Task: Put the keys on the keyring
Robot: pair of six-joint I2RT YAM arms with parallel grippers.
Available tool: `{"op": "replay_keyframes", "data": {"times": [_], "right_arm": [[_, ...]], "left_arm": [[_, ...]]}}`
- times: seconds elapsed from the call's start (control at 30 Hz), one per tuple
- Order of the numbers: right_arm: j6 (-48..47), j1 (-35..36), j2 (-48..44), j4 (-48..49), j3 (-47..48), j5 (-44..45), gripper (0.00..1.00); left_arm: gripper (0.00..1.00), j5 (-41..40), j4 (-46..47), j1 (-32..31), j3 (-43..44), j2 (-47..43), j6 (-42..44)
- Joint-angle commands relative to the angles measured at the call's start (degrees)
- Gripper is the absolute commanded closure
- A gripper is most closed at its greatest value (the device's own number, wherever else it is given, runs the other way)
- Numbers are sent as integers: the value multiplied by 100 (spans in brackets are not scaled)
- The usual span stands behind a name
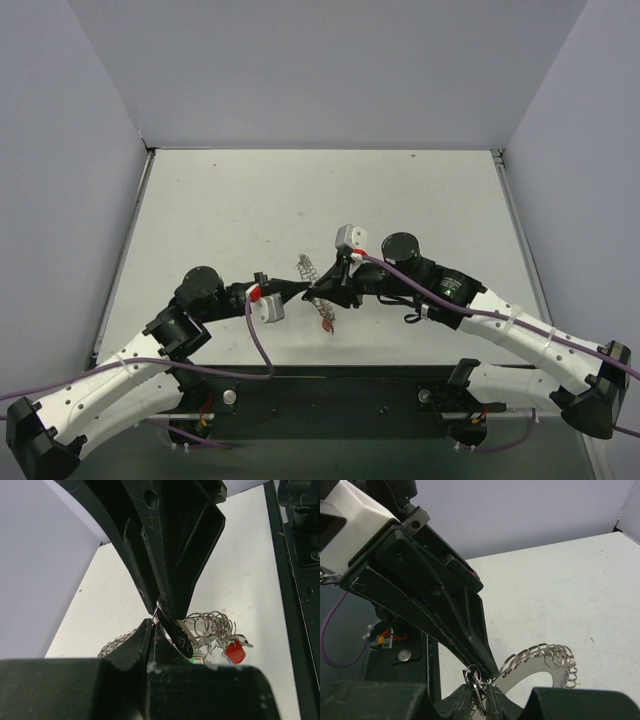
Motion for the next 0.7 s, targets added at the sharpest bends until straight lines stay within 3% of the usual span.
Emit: {"op": "replay_keyframes", "data": {"times": [0.0, 0.2, 0.67], "right_arm": [[21, -5, -17, 348, 277, -421, 90], [74, 3, -88, 418, 277, -500, 100], [346, 21, 211, 365, 734, -1009, 100]], "left_arm": [[100, -18, 410, -39, 343, -65, 87], [100, -44, 358, -39, 404, -4, 104], [100, -387, 226, -127, 439, 163, 245]]}}
